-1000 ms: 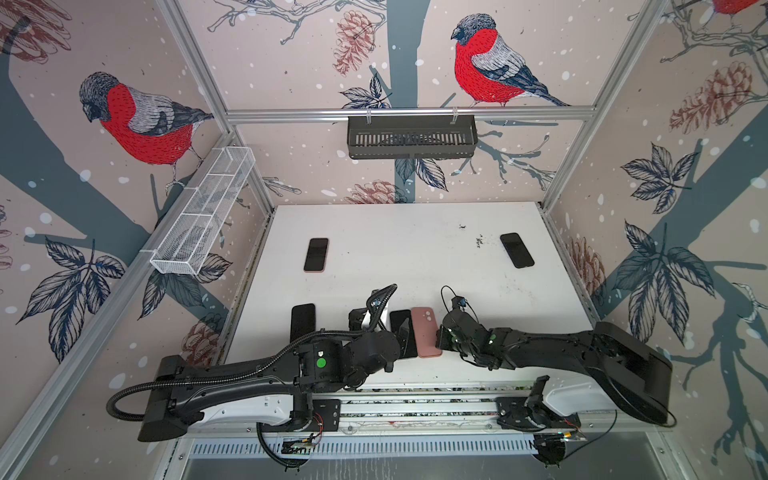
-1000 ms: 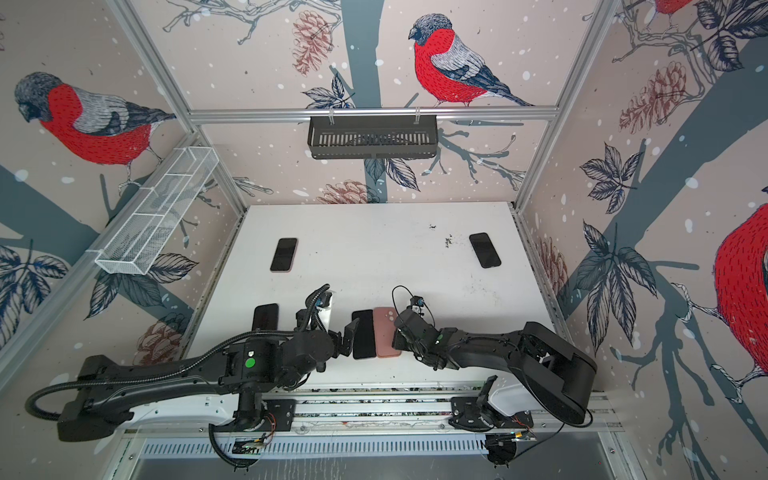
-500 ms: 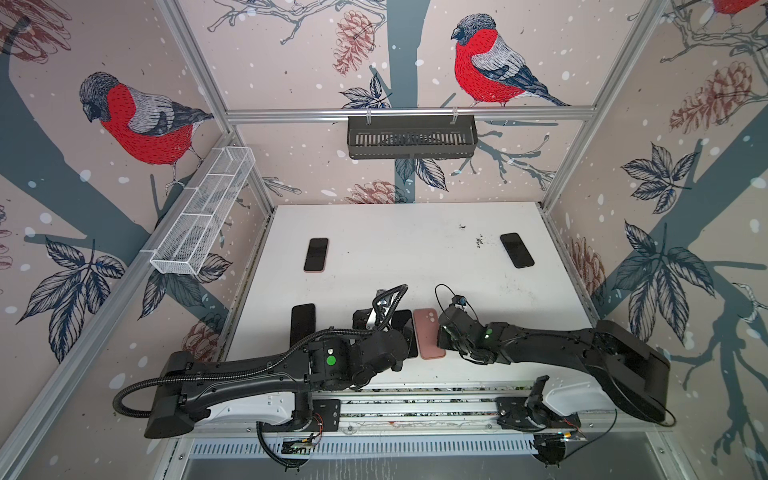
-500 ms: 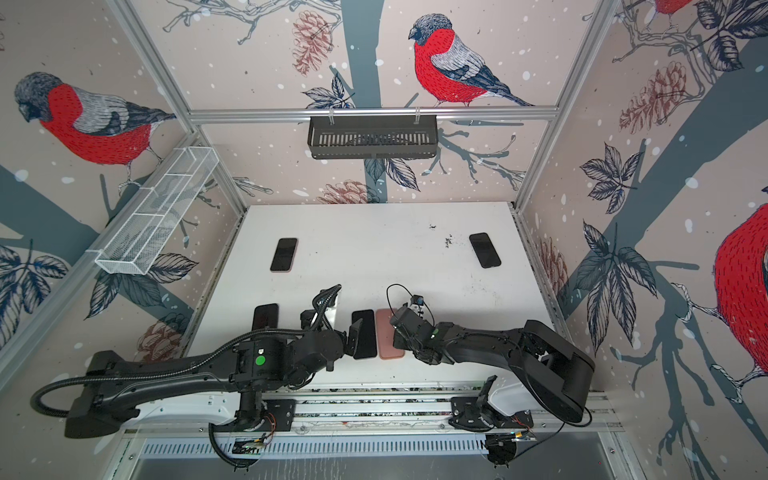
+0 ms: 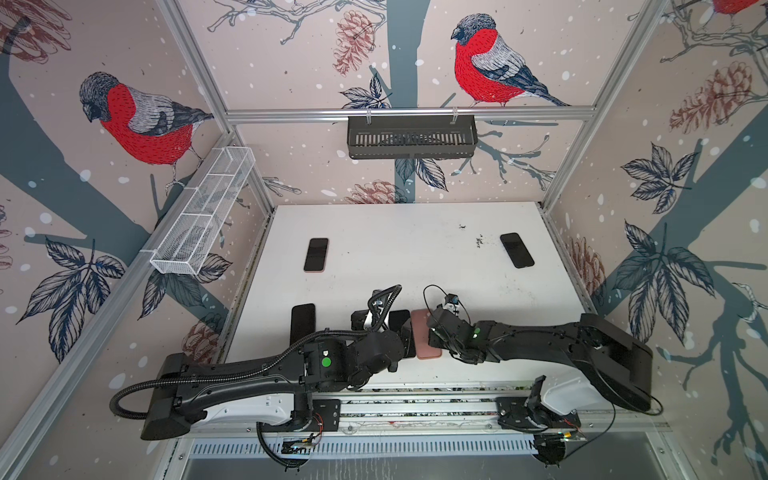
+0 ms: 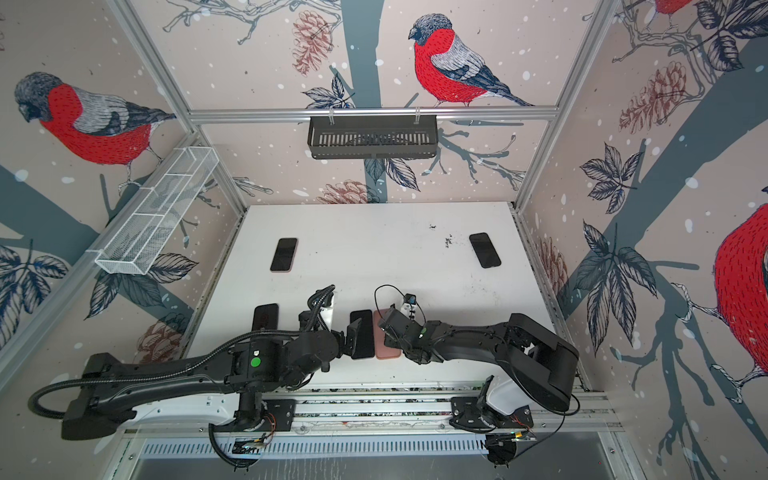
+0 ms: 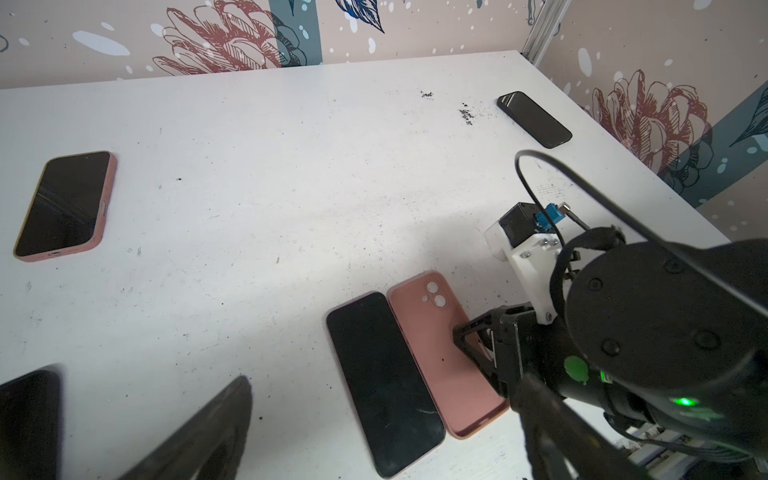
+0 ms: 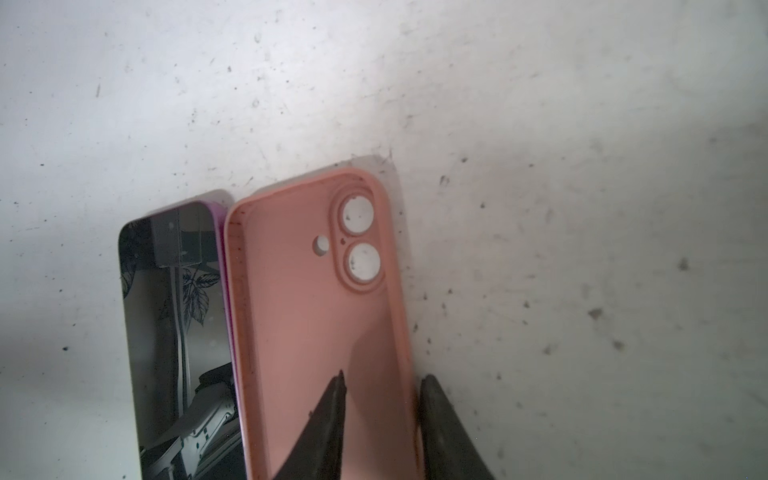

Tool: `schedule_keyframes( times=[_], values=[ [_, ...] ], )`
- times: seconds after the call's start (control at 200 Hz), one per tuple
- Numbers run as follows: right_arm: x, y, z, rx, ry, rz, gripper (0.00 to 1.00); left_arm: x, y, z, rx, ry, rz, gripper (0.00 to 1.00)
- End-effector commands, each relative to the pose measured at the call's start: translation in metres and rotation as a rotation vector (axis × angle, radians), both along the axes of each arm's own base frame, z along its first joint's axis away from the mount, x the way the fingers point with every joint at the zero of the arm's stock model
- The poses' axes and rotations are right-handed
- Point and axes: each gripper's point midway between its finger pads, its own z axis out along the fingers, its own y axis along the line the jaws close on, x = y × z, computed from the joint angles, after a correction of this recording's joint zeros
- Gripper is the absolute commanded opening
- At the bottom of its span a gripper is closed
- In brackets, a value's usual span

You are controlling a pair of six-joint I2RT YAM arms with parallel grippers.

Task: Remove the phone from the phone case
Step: 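Raise the left gripper away from the phone while the right gripper draws back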

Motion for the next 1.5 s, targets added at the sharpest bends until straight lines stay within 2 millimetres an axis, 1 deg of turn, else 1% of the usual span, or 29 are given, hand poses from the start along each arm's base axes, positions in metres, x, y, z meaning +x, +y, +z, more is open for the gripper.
schedule_keyframes(
  times=[0.0,0.18,0.305,0.41,0.54,0.615,0.695,0.7,0.745,0.811,0.861,0.881,0.891,0.906,0.916,0.946,1.016,1.171,1.251,1.321,1.426,1.491],
  values=[
    [-0.02,0.003,-0.012,-0.017,0.096,0.022,0.33,0.001,0.001,0.003,-0.042,-0.004,0.019,0.98],
    [-0.023,0.027,-0.008,0.026,0.104,0.046,0.33,0.001,0.009,0.002,-0.049,-0.001,0.035,0.98],
    [-0.023,0.04,-0.005,0.057,0.097,0.049,0.35,0.001,0.013,0.0,-0.046,0.006,0.054,0.98],
    [-0.021,0.048,-0.006,0.073,0.096,0.049,0.37,0.001,0.017,-0.004,-0.035,0.016,0.076,0.98],
    [-0.019,0.049,-0.004,0.074,0.086,0.042,0.4,0.002,0.023,-0.01,-0.022,0.029,0.107,0.98],
    [-0.017,0.042,-0.001,0.056,0.068,0.026,0.44,0.003,0.027,-0.012,-0.019,0.039,0.128,0.98],
    [-0.013,0.034,0.01,0.044,0.03,0.015,0.53,0.01,0.037,-0.019,0.005,0.071,0.182,0.98],
    [-0.013,0.033,0.012,0.046,0.022,0.014,0.56,0.01,0.038,-0.02,0.006,0.074,0.185,0.98],
    [-0.011,0.025,0.02,0.028,-0.01,0.014,0.63,0.015,0.045,-0.027,0.027,0.101,0.216,0.98],
    [-0.01,0.013,0.038,0.002,-0.075,0.013,0.79,0.022,0.054,-0.034,0.042,0.136,0.25,0.98],
    [-0.01,0.004,0.055,-0.008,-0.132,0.019,0.9,0.028,0.061,-0.036,0.049,0.15,0.273,0.98],
    [-0.01,0.002,0.063,-0.003,-0.159,0.028,0.97,0.03,0.064,-0.036,0.053,0.152,0.286,0.98],
    [-0.011,0.001,0.066,0.0,-0.172,0.035,0.99,0.031,0.066,-0.036,0.054,0.153,0.293,0.98],
    [-0.012,-0.001,0.07,0.0,-0.186,0.041,0.99,0.033,0.069,-0.036,0.057,0.153,0.303,0.98],
    [-0.013,-0.001,0.077,0.014,-0.203,0.045,0.99,0.034,0.071,-0.036,0.059,0.154,0.307,0.98],
    [-0.014,-0.004,0.088,0.036,-0.236,0.057,0.99,0.038,0.078,-0.036,0.062,0.157,0.331,0.98],
    [-0.019,-0.013,0.11,0.096,-0.294,0.08,0.99,0.047,0.093,-0.036,0.054,0.176,0.372,0.98],
    [-0.024,-0.039,0.145,0.22,-0.402,0.072,0.99,0.064,0.129,-0.035,0.059,0.205,0.461,0.98],
    [-0.028,-0.048,0.158,0.294,-0.445,0.074,0.99,0.074,0.149,-0.04,0.082,0.23,0.507,0.98],
    [-0.031,-0.052,0.165,0.335,-0.47,0.08,0.99,0.082,0.162,-0.048,0.11,0.273,0.52,0.98],
    [-0.032,-0.053,0.171,0.341,-0.487,0.096,0.99,0.095,0.176,-0.058,0.161,0.32,0.533,0.98],
    [-0.031,-0.05,0.17,0.324,-0.49,0.112,0.99,0.102,0.185,-0.069,0.188,0.359,0.53,0.98]
  ],
)
